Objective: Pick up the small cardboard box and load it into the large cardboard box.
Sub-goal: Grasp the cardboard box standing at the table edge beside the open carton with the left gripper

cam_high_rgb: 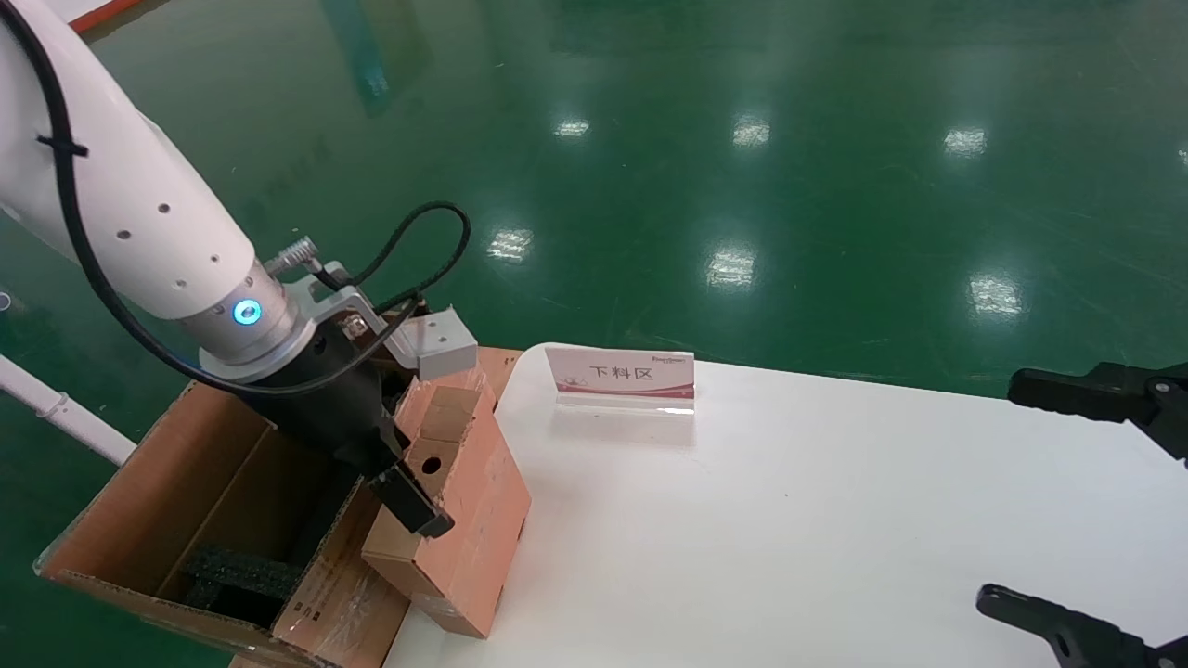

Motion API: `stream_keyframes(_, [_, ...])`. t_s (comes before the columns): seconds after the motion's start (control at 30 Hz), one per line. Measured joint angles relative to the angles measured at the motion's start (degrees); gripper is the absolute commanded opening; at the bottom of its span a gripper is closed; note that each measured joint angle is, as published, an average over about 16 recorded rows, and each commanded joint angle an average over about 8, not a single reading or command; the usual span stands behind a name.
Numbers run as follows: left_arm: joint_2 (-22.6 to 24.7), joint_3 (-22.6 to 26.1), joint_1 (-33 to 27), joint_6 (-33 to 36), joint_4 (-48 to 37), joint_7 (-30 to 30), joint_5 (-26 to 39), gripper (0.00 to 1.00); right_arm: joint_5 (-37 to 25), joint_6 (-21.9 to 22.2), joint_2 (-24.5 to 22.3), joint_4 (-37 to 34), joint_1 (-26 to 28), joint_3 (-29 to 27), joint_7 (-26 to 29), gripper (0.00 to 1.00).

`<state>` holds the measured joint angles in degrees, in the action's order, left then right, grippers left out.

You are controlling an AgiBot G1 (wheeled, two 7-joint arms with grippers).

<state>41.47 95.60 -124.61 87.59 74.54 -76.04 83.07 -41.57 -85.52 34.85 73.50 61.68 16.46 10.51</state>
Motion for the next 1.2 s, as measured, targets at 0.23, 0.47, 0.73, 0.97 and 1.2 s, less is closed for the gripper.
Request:
stream_keyframes(0.23, [0.34, 0.67, 0.84, -0.74, 0.16, 0.18, 0.55, 1.0, 0.02, 0.01, -0.01, 0.0, 0.0, 0.02, -0.01, 1.0])
stream_keyframes(0.47, [0.47, 1.01, 1.2, -1.25, 0.46, 0.66, 1.08, 1.0, 0.03, 0.03, -0.02, -0.01, 0.0, 0.03, -0.02, 1.0])
stream_keyframes(0.73, [0.49, 1.11, 1.27, -1.36, 0.61, 0.95, 1.28, 0.47, 0.04, 0.04, -0.03, -0.02, -0.01, 0.04, -0.03, 0.55])
stream_keyframes(0.97, [0.47, 1.03, 1.26, -1.35, 0.6, 0.87, 1.17, 0.0, 0.04, 0.04, -0.03, -0.02, 0.0, 0.04, -0.02, 0.0])
stream_keyframes(1.2, [0.44, 0.97, 1.24, -1.33, 0.58, 0.82, 1.09, 0.0, 0.04, 0.04, -0.03, -0.02, 0.0, 0.04, -0.02, 0.0])
